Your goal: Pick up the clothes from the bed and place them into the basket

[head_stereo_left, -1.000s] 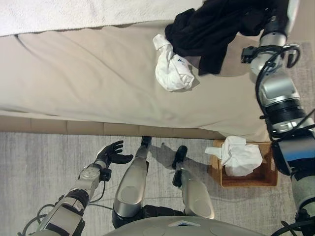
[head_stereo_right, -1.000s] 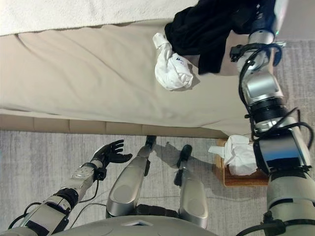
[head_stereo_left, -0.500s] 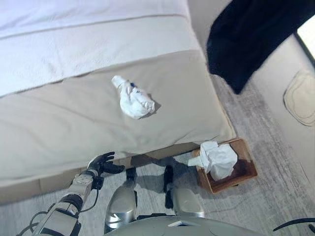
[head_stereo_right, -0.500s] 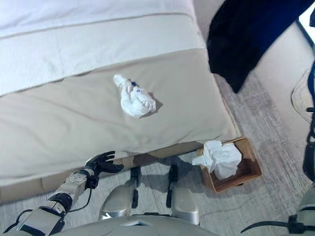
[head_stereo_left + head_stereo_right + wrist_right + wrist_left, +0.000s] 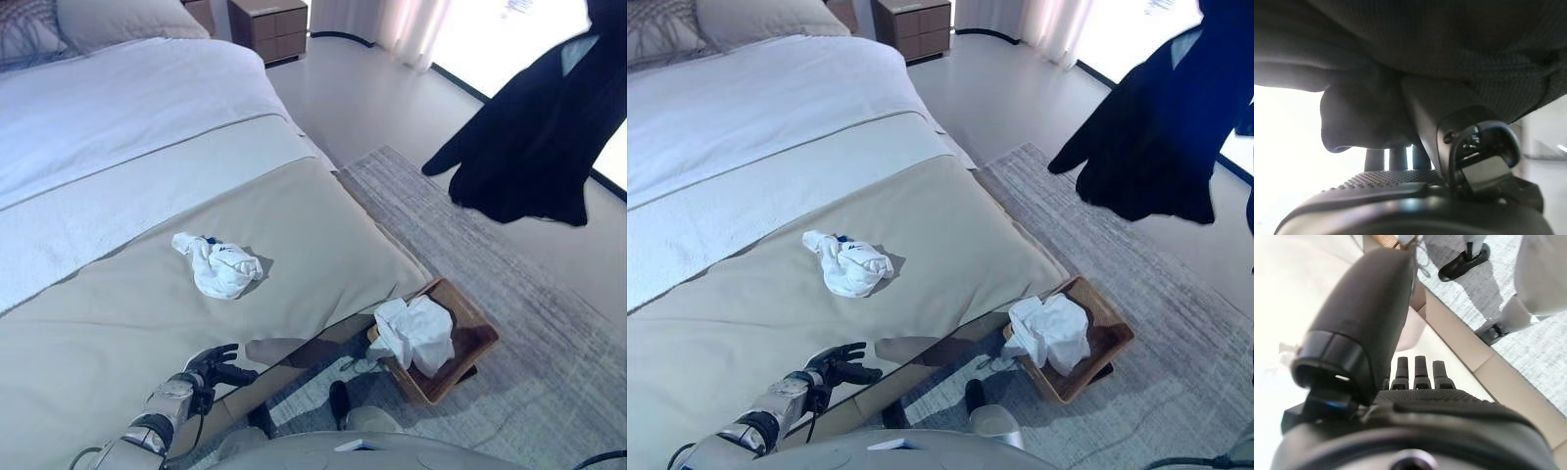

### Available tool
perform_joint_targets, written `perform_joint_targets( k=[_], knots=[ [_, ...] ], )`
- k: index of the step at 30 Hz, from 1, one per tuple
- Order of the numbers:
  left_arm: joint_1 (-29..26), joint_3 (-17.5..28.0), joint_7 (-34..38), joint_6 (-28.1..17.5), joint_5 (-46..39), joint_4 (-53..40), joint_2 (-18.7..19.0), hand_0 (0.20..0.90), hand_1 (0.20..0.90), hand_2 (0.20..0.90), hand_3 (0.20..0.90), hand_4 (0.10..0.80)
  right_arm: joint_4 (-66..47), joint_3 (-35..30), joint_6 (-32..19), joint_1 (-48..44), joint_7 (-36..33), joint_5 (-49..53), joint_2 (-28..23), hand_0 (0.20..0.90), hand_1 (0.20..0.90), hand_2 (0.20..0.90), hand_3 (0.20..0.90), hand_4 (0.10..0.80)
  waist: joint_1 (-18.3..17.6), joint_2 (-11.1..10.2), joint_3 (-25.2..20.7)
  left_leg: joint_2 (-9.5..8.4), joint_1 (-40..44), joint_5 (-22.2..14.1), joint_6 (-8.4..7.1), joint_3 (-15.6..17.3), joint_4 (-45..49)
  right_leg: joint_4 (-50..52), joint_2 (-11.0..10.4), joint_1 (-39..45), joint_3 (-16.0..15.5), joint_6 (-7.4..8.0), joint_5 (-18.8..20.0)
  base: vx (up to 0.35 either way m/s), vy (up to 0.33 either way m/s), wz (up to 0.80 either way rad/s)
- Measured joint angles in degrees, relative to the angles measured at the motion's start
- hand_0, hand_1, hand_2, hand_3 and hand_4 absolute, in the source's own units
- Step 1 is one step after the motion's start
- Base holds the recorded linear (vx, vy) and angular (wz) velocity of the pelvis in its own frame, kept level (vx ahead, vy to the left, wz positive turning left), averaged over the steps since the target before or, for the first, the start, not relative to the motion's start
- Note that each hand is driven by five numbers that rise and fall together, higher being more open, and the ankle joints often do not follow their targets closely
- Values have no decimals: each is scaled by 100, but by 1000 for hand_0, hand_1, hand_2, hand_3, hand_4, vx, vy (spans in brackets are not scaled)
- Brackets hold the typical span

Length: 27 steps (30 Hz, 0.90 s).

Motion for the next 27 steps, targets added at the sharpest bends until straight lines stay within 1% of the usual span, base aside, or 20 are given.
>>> perform_joint_targets(
  k=[1, 2, 4, 7, 10, 12, 14, 16, 17, 19, 24, 25, 26, 27],
  knots=[
    [60, 0, -13, 0, 1, 2, 0, 900, 900, 900, 900, 800, -1, -190, 68, 410, 68, -96, 191, 300, 300, 300, 200, 100, -32, 49, -13, 19, -16, 3, 1, 28, -1, 3, 11, -31, 32, 0, 1, -90, -23, -18],
    [120, 0, -13, 0, 1, 1, -4, 900, 900, 900, 900, 800, 6, -205, 189, 650, 96, -100, 327, 300, 300, 300, 200, 100, -65, 100, -30, 23, -17, 4, 2, 60, 0, 4, 23, -52, 81, -2, 4, -110, -29, -20],
    [154, -80, -25, 3, 1, 4, 1, 900, 900, 900, 900, 800, 13, -538, 210, 1244, 132, -274, 746, 300, 300, 300, 200, 100, -110, 164, -42, 29, -26, 34, 48, 99, 0, 36, 45, -99, 120, -5, 5, -88, -25, -12],
    [148, -103, -38, -21, 0, -7, -81, 900, 900, 900, 900, 800, 22, -580, 237, 1957, 269, -474, 1264, 300, 300, 300, 200, 100, -251, 349, 26, 33, -38, 35, 50, 117, 0, 37, 42, -113, 148, -6, 7, -55, -45, -4],
    [101, -102, -36, -30, 0, -32, -169, 900, 900, 900, 900, 800, 36, -578, 249, 2299, 550, -711, 1606, 300, 300, 300, 200, 100, -363, 564, 171, 26, -30, 46, 36, 140, 1, 37, 31, -113, 171, -9, 11, -56, -50, -4],
    [77, -103, -38, -31, 0, -89, -225, 900, 900, 900, 900, 800, 107, -522, 279, 2425, 711, -849, 1691, 300, 300, 300, 200, 100, -381, 708, 267, 17, -28, 48, 33, 151, 2, 30, 25, -115, 187, -12, 15, -96, -42, -4],
    [6, -108, -33, -36, 0, -188, -251, 900, 900, 900, 900, 800, 367, -413, 316, 2403, 848, -1011, 1696, 300, 300, 300, 200, 100, -360, 835, 404, 13, -46, 49, 32, 152, 4, 31, 23, -141, 192, -14, 16, -159, -23, -1],
    [-53, -179, -2, -71, -3, -245, -255, 900, 900, 900, 900, 800, 528, -380, 346, 2343, 873, -1154, 1720, 300, 300, 300, 200, 100, -345, 902, 441, 12, -166, 59, 42, 161, 8, 55, 25, -283, 204, -22, 23, -118, -1, -3],
    [-128, -228, 10, -97, -3, -249, -258, 900, 900, 900, 900, 800, 654, -344, 353, 2232, 894, -1206, 1722, 300, 300, 300, 200, 100, -341, 958, 520, -14, -207, 92, 43, 169, 27, 72, 24, -338, 222, 10, 67, -119, 0, -11],
    [-283, -326, 50, -153, -10, -256, -263, 900, 900, 900, 900, 800, 1004, -134, 358, 1809, 899, -1260, 1723, 300, 300, 300, 200, 100, -350, 988, 778, -39, -250, 109, 57, 221, 27, 103, 12, -430, 278, 12, 81, -120, 6, -13],
    [-559, -556, 62, -302, -22, -306, -317, 900, 900, 900, 900, 800, 1466, 179, 366, 1008, 786, -1359, 1723, 300, 300, 300, 200, 100, -337, 1147, 1124, -65, -484, 171, 83, 304, 29, 121, -43, -708, 340, 33, 154, -74, 3, -7],
    [-607, -559, 63, -312, -26, -418, -324, 900, 900, 900, 900, 800, 1518, 254, 367, 809, 764, -1365, 1723, 300, 300, 300, 200, 100, -337, 1227, 1242, -73, -515, 178, 90, 308, 29, 118, -55, -741, 340, 31, 157, 0, 0, 0],
    [-627, -559, 60, -332, -33, -464, -326, 900, 900, 900, 900, 800, 1518, 262, 367, 754, 758, -1371, 1723, 300, 300, 300, 200, 100, -330, 1265, 1286, -73, -529, 179, 91, 309, 29, 119, -56, -757, 340, 31, 157, -25, -38, 0],
    [-651, -557, 64, -421, -75, -513, -326, 900, 900, 900, 900, 800, 1519, 324, 391, 639, 736, -1423, 1723, 300, 300, 300, 200, 100, -291, 1341, 1340, -72, -578, 191, 85, 316, 29, 122, -57, -813, 340, 30, 158, -29, -46, 0]
  ],
)
